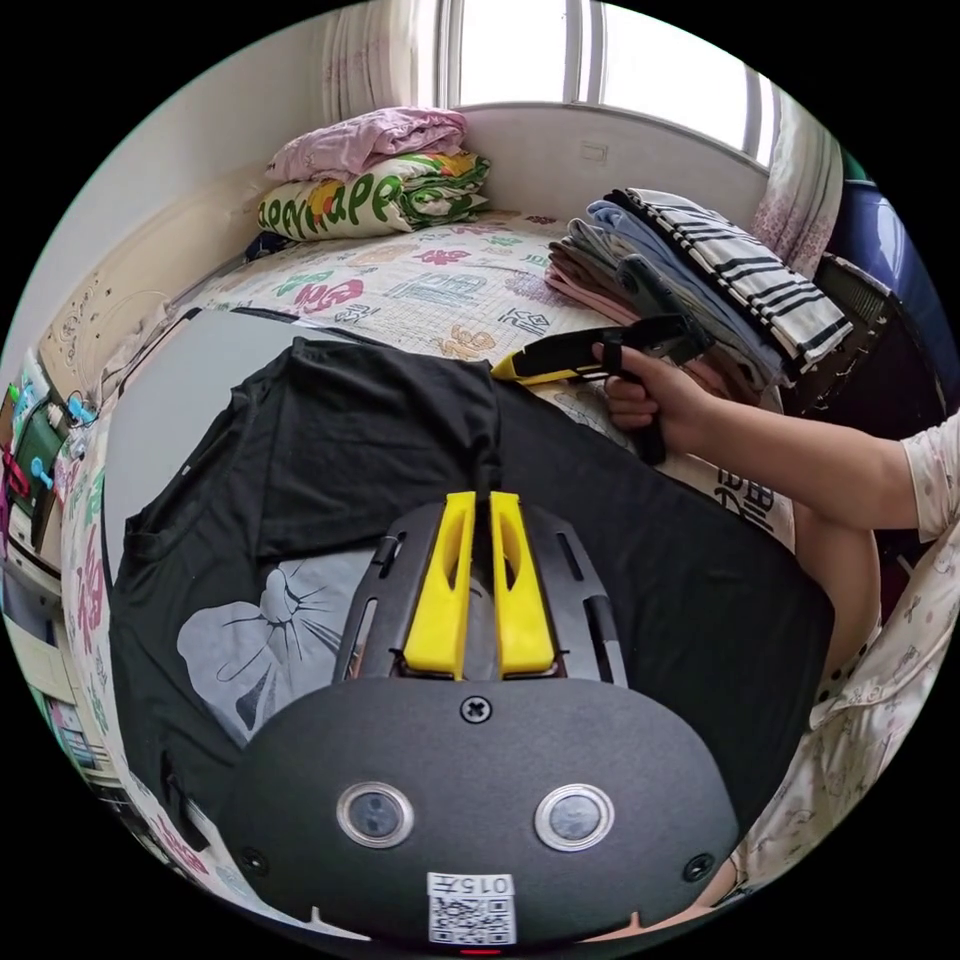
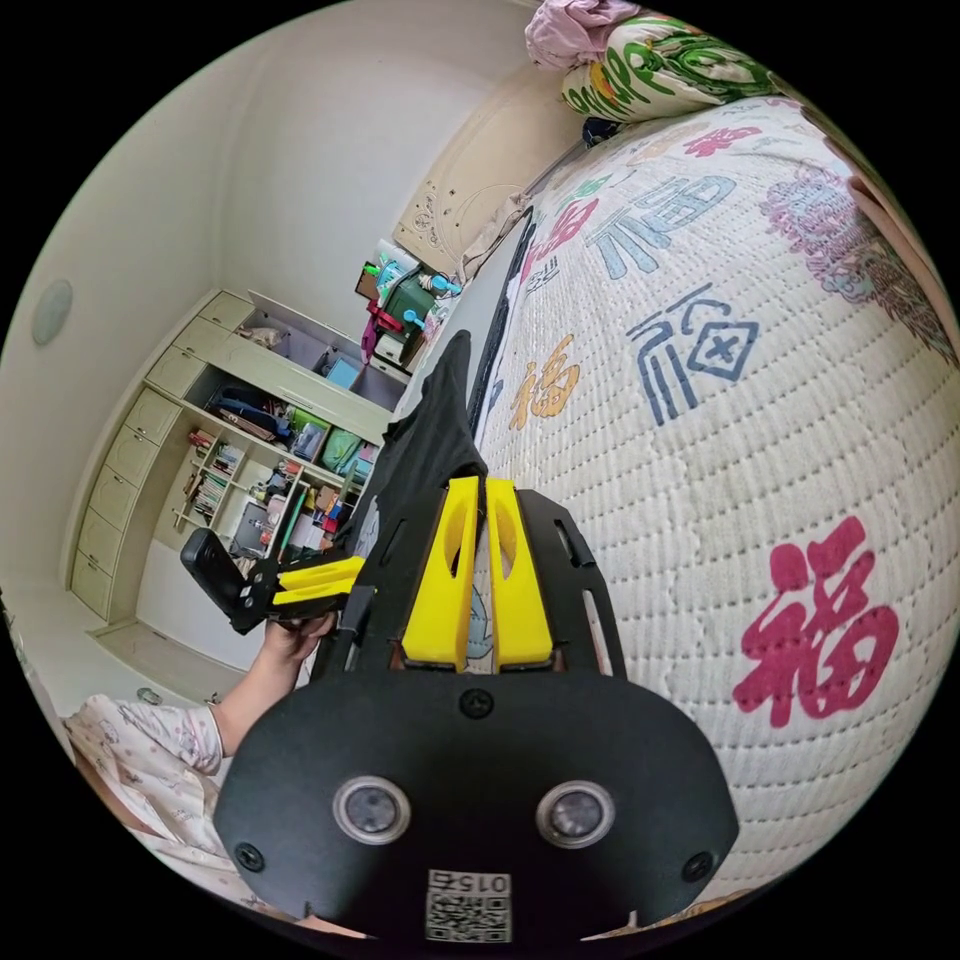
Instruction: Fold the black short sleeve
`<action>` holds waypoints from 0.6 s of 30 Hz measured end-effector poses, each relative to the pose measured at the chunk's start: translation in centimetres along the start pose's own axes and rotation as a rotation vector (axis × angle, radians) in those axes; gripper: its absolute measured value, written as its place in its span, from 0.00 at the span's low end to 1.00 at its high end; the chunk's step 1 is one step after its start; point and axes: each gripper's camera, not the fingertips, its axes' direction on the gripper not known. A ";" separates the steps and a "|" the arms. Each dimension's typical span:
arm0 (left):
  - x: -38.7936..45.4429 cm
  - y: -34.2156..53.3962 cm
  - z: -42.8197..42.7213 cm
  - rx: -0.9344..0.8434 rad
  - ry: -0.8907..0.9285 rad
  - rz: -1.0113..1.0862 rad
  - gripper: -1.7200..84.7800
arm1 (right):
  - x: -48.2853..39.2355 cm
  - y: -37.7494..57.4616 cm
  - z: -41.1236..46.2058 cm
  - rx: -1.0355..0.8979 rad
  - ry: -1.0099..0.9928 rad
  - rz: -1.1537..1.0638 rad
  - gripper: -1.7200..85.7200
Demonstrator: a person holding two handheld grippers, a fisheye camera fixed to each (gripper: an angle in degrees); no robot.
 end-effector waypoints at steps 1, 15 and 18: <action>0.0 0.2 0.0 0.000 0.000 -0.002 0.03 | 0.1 0.1 0.0 0.000 0.000 0.000 0.02; -2.1 6.4 0.8 0.038 0.083 -0.091 0.07 | 6.5 4.3 1.3 0.021 -0.112 0.059 0.02; -5.1 9.9 -1.3 0.149 0.100 -0.244 0.09 | 9.2 7.0 -1.2 0.131 -0.221 0.142 0.02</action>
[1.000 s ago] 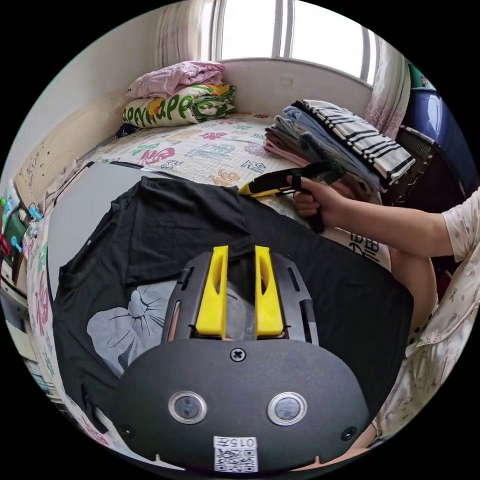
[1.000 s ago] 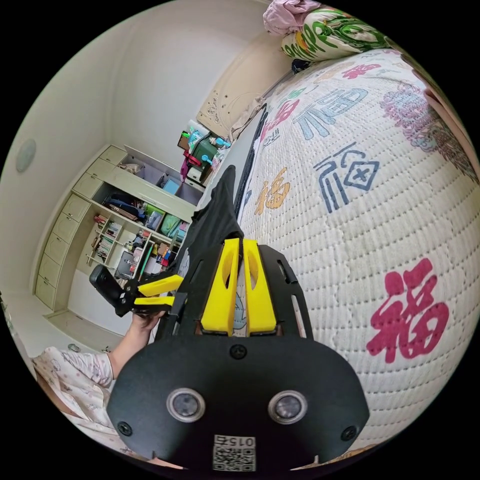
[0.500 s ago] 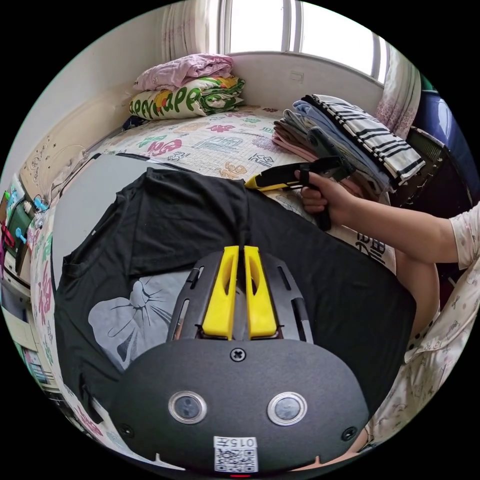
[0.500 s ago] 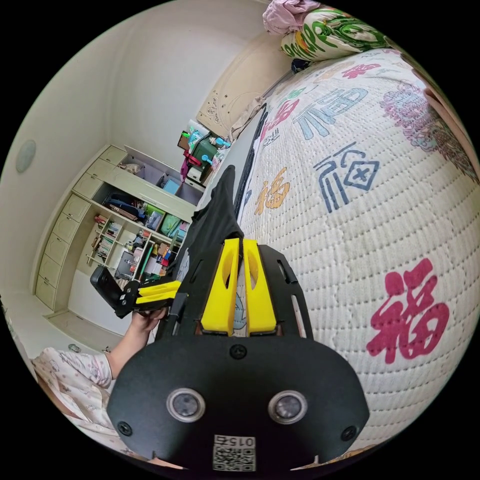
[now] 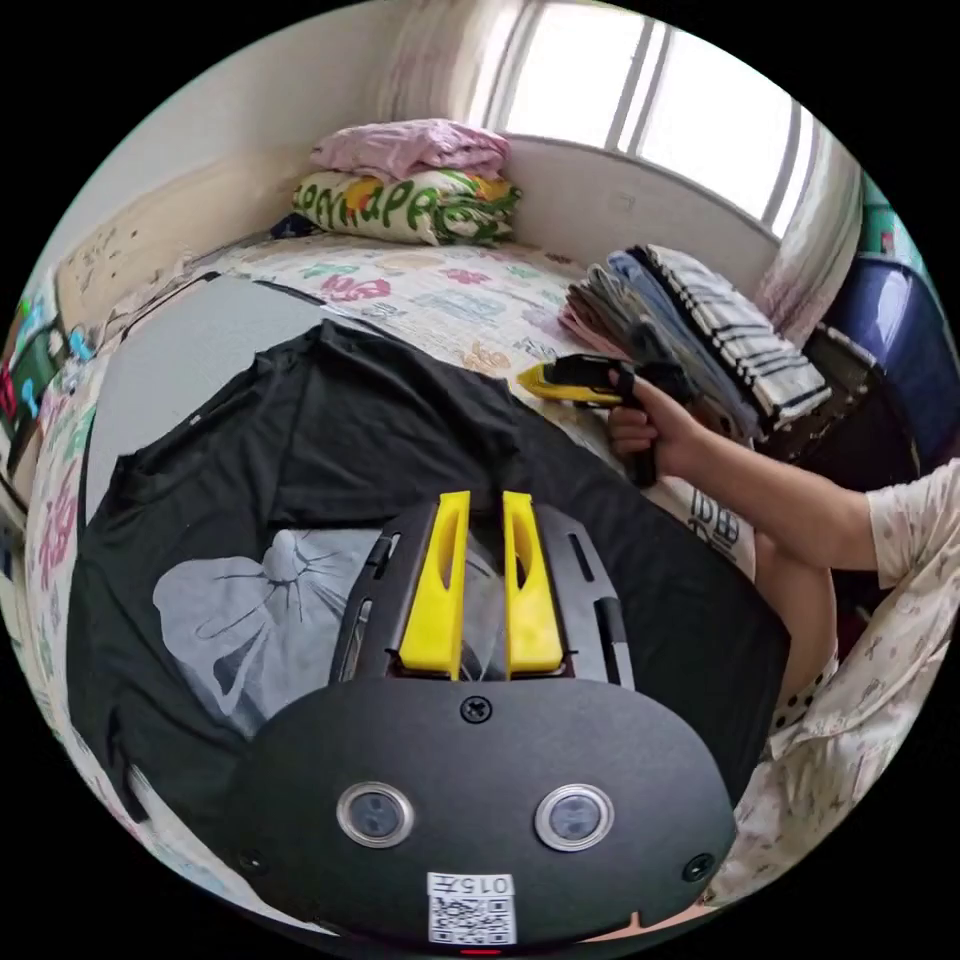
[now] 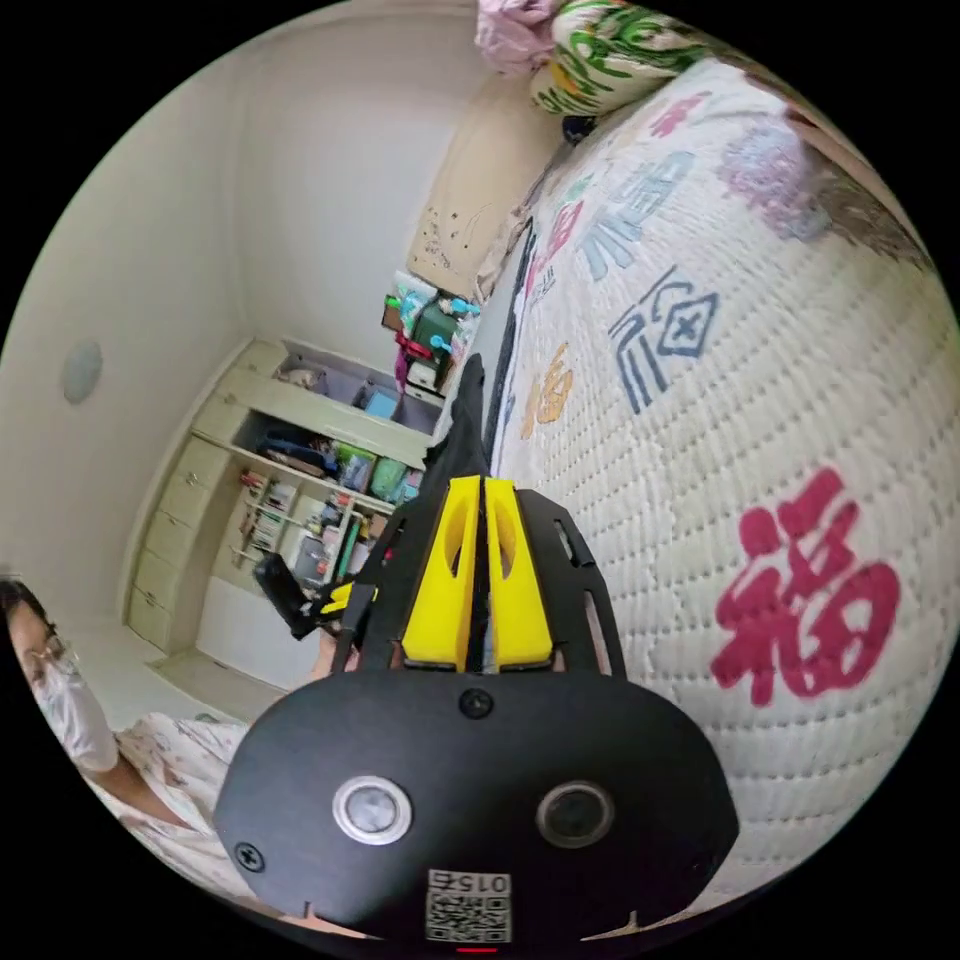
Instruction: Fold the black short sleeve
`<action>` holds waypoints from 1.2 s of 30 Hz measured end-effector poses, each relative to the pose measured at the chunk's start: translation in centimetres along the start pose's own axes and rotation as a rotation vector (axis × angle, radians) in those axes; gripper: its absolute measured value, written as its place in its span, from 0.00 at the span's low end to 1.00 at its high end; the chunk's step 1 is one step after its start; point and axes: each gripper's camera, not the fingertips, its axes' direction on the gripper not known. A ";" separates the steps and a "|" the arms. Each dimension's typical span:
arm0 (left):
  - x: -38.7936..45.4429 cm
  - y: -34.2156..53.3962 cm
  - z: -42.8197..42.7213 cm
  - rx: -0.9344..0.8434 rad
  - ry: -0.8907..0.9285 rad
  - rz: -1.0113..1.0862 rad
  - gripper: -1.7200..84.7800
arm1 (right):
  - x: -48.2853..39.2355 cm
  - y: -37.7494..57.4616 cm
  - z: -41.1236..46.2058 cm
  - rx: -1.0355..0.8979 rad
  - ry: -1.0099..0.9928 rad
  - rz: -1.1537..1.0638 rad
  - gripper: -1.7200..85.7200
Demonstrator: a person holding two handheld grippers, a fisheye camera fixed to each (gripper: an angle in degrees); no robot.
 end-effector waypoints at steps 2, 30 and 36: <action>-2.7 1.5 -2.1 0.082 -0.047 -0.130 0.10 | -0.6 1.7 -1.8 0.076 0.035 -0.017 0.02; -8.6 14.0 0.8 0.012 -0.269 -0.416 0.02 | 7.1 25.3 25.3 -0.491 0.621 -0.596 0.02; -9.3 16.5 0.9 -0.034 -0.247 -0.390 0.04 | 12.1 26.5 26.2 -0.501 0.608 -0.597 0.01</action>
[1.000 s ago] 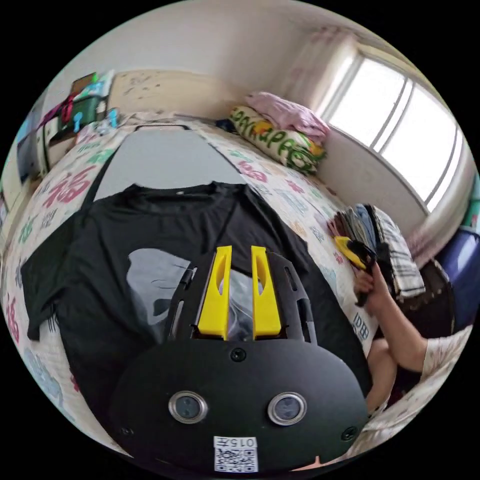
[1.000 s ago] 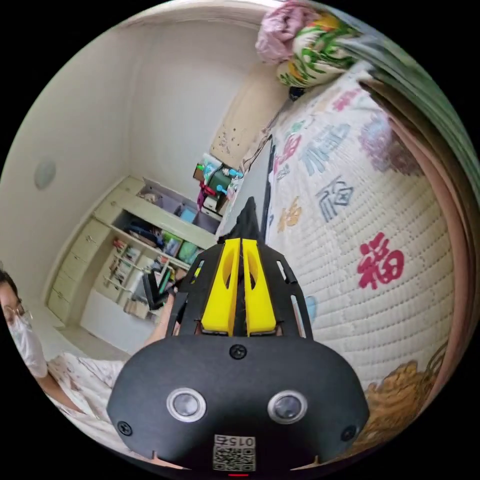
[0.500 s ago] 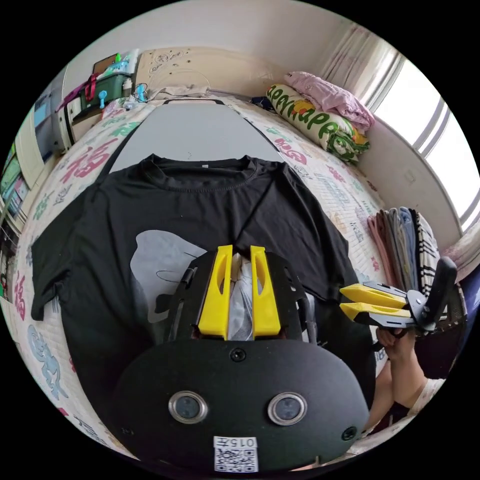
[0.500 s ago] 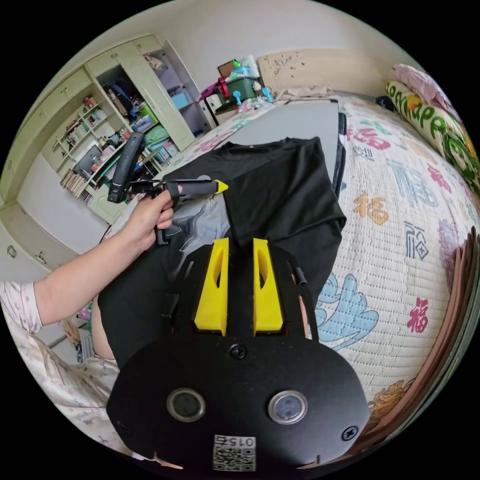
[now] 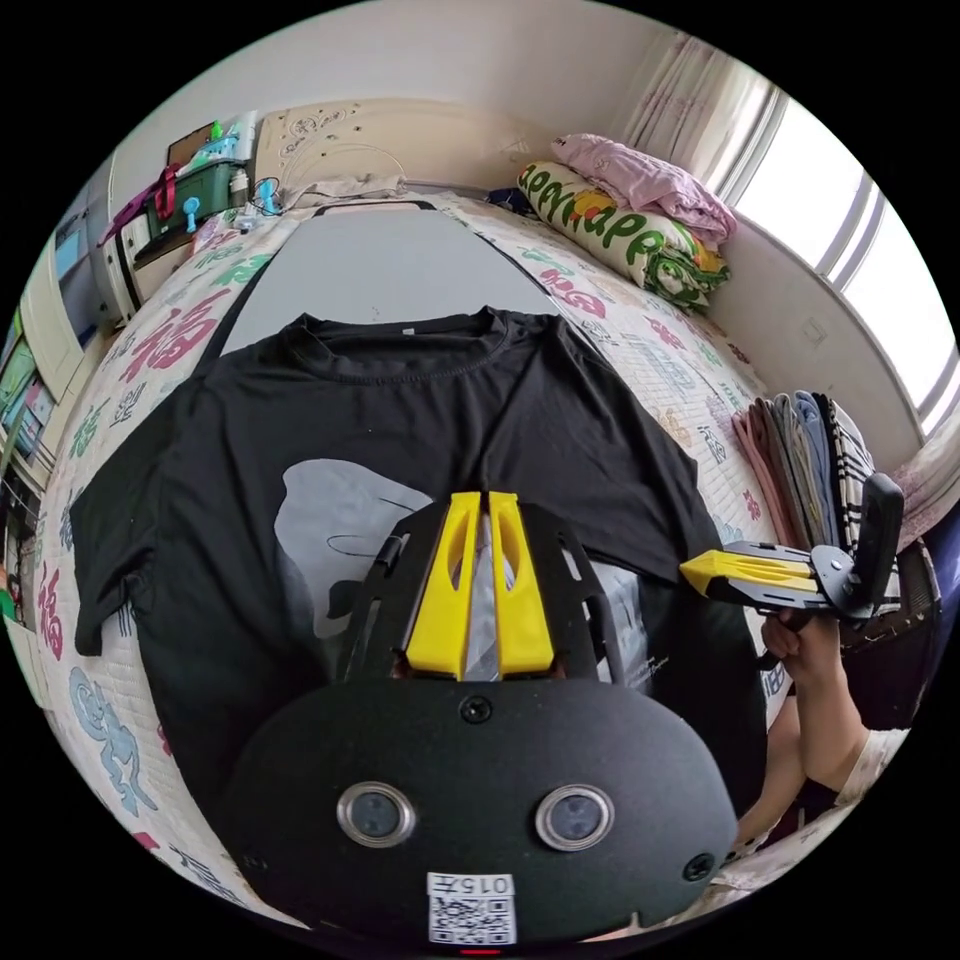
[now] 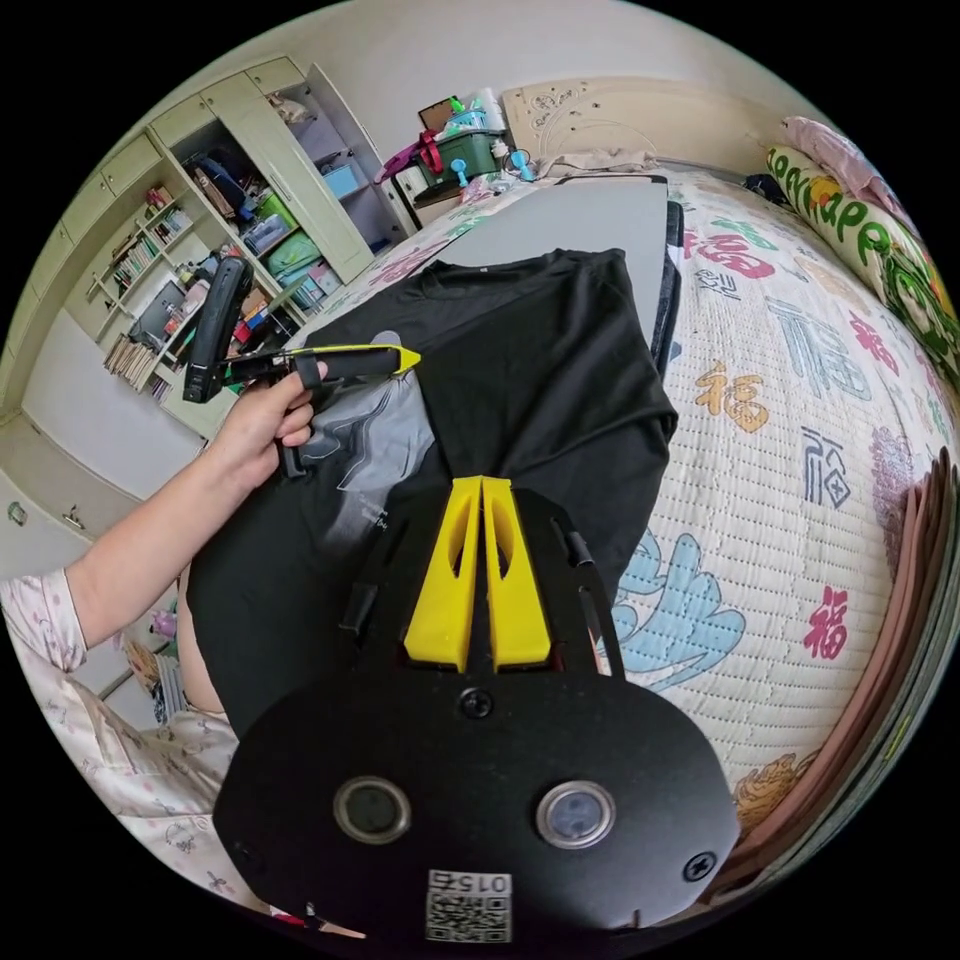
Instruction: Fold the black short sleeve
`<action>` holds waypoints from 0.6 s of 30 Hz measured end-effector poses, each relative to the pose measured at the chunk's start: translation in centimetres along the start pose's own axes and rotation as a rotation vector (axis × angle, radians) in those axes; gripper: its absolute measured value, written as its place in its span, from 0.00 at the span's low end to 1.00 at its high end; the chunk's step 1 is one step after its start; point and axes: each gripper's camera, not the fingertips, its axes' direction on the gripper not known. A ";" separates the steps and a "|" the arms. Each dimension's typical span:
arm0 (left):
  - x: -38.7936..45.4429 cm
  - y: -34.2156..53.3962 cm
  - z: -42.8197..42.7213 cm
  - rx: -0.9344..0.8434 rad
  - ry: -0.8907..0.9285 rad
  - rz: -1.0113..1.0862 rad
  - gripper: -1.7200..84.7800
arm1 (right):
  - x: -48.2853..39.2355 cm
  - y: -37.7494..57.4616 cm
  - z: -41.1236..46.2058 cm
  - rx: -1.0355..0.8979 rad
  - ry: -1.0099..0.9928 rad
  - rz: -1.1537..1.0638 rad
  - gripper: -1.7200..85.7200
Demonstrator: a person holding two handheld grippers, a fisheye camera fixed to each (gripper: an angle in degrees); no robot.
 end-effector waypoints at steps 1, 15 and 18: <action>-0.3 0.3 -0.3 0.005 0.005 0.000 0.05 | 0.1 0.3 0.4 0.001 0.005 -0.008 0.01; -25.3 25.5 -10.6 0.545 0.191 -0.947 0.19 | 3.2 4.3 8.3 0.029 0.160 -0.113 0.01; -27.0 26.9 -9.4 0.643 0.287 -1.061 0.19 | 4.3 4.9 9.4 0.041 0.186 -0.124 0.01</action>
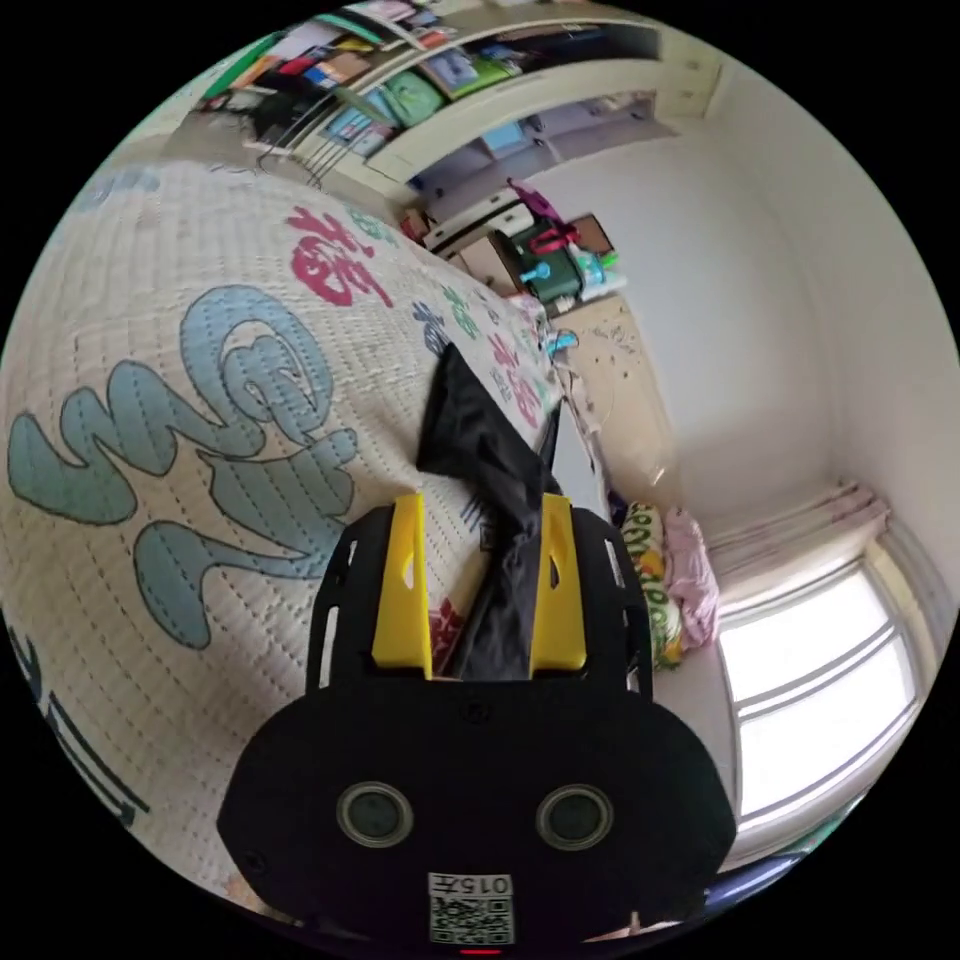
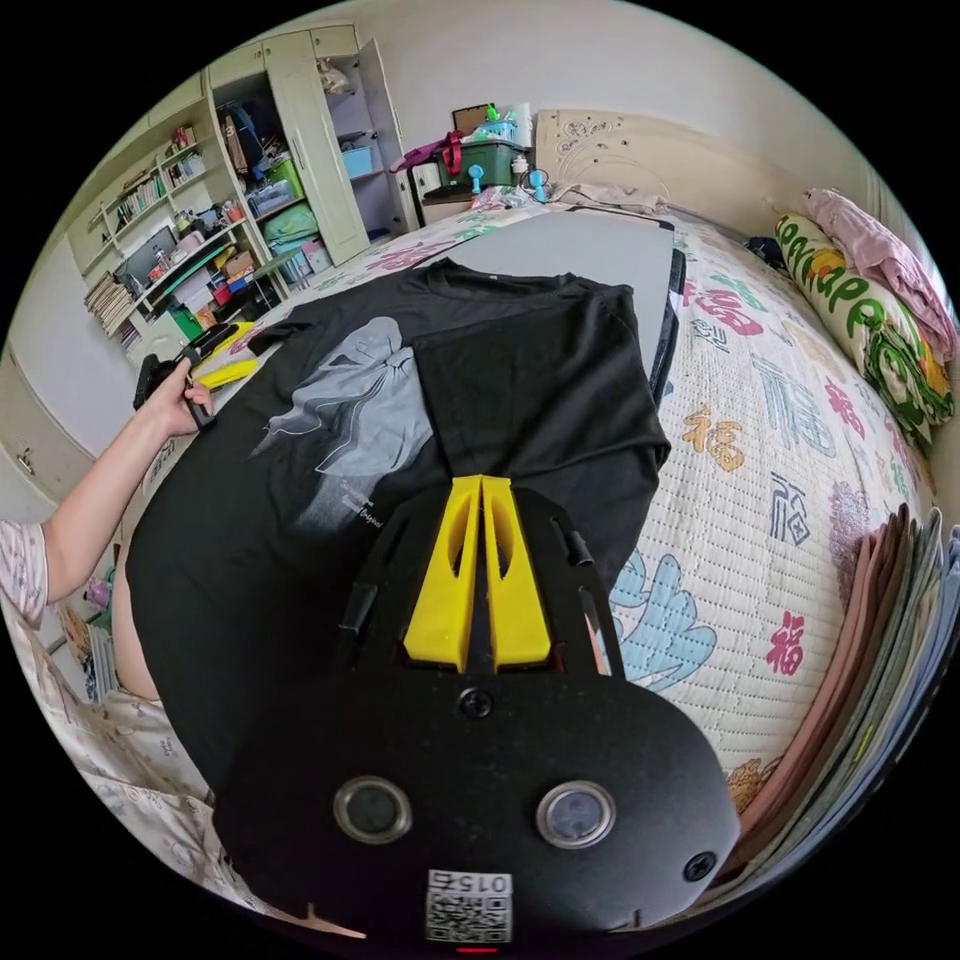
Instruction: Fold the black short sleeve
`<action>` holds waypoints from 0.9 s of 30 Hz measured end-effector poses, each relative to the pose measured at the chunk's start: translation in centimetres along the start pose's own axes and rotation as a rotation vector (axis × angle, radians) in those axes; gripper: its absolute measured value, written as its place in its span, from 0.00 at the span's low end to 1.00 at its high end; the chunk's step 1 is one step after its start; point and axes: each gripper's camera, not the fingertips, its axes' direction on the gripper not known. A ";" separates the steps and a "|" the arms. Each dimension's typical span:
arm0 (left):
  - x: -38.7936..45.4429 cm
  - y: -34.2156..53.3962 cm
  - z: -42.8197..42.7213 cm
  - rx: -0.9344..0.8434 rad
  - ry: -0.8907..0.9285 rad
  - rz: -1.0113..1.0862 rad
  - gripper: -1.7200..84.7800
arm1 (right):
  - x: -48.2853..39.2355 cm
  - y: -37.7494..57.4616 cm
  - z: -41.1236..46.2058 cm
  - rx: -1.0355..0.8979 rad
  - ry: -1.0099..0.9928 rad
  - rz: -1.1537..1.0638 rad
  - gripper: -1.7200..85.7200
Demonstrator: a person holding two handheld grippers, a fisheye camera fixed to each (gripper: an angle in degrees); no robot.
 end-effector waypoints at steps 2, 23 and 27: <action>-0.5 -0.3 0.6 0.011 0.021 -0.056 0.16 | 0.7 0.4 0.6 0.008 0.006 -0.002 0.01; 27.7 25.1 11.5 -0.473 -0.393 1.753 0.03 | 7.9 -5.2 2.1 0.127 -0.318 0.159 0.08; 27.9 24.6 12.4 -0.507 -0.356 1.713 0.03 | 9.9 -12.4 8.5 0.082 -0.359 0.218 0.11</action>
